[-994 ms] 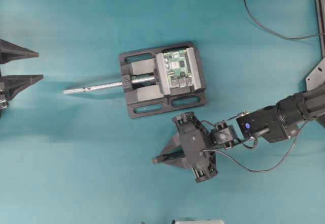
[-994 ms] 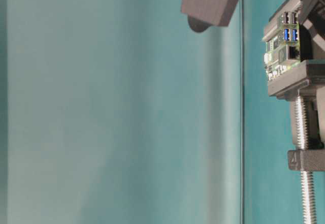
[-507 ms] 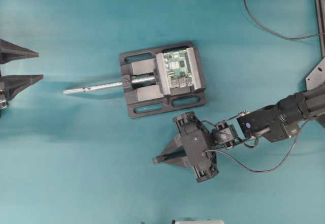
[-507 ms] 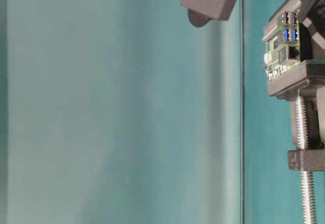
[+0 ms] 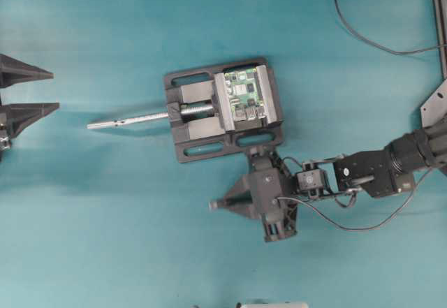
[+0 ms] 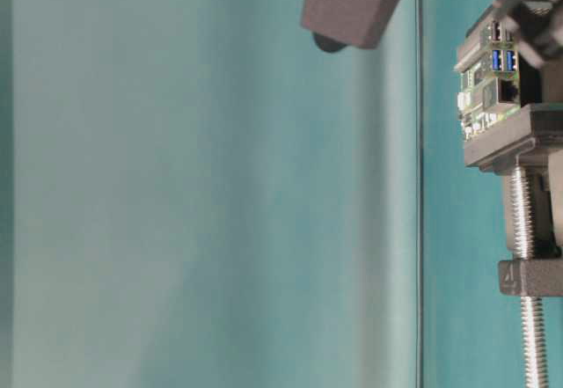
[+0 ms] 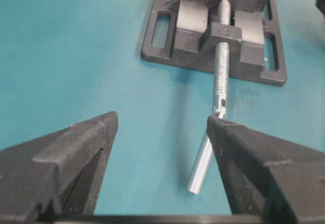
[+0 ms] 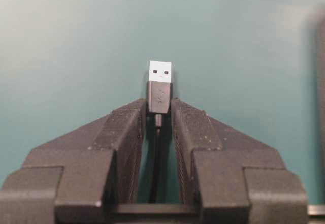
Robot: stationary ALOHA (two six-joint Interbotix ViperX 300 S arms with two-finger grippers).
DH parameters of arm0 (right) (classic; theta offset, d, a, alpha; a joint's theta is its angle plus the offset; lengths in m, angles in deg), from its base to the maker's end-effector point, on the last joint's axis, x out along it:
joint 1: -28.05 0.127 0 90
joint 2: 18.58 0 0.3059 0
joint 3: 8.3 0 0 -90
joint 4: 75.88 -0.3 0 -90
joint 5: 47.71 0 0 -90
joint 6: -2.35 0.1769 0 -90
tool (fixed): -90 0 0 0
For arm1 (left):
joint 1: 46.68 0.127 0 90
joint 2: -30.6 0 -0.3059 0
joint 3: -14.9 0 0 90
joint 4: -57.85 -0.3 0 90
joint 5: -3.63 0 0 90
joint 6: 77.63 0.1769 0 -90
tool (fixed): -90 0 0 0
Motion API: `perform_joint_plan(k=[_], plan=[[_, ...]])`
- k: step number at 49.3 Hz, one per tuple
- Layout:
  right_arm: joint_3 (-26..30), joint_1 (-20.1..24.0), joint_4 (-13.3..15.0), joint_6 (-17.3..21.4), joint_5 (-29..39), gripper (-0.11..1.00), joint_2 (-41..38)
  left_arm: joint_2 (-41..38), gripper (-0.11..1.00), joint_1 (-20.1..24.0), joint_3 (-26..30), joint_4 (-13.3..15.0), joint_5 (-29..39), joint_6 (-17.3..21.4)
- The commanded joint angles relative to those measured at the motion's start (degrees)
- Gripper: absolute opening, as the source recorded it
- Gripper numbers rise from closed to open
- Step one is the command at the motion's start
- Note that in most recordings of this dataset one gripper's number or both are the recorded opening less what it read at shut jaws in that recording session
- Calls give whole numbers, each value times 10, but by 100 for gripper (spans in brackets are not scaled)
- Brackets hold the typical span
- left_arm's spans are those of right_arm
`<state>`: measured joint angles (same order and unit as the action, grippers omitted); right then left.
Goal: Insert the USB into the fixed PCB.
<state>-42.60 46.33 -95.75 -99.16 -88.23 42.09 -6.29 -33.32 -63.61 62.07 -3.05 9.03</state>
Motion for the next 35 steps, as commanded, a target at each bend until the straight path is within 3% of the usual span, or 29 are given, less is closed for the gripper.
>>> perform_joint_plan(k=[1, 11, 19, 26, 35], plan=[[10, 23, -112, -54, -11, 20, 21, -3, 85, -1, 6, -3, -2, -4], [45, 92, -434, -220, -111, 20, 20, -3, 85, -1, 6, -3, -2, -4], [97, 134, -656, -350, -181, 20, 17, -3, 85, -1, 6, -2, -2, -4], [152, 156, -787, -429, -246, 20, -6, -3, 85, -1, 6, -3, -2, -4], [220, 167, -890, -468, -355, 20, -47, -3, 85, -1, 6, -3, -2, -4]])
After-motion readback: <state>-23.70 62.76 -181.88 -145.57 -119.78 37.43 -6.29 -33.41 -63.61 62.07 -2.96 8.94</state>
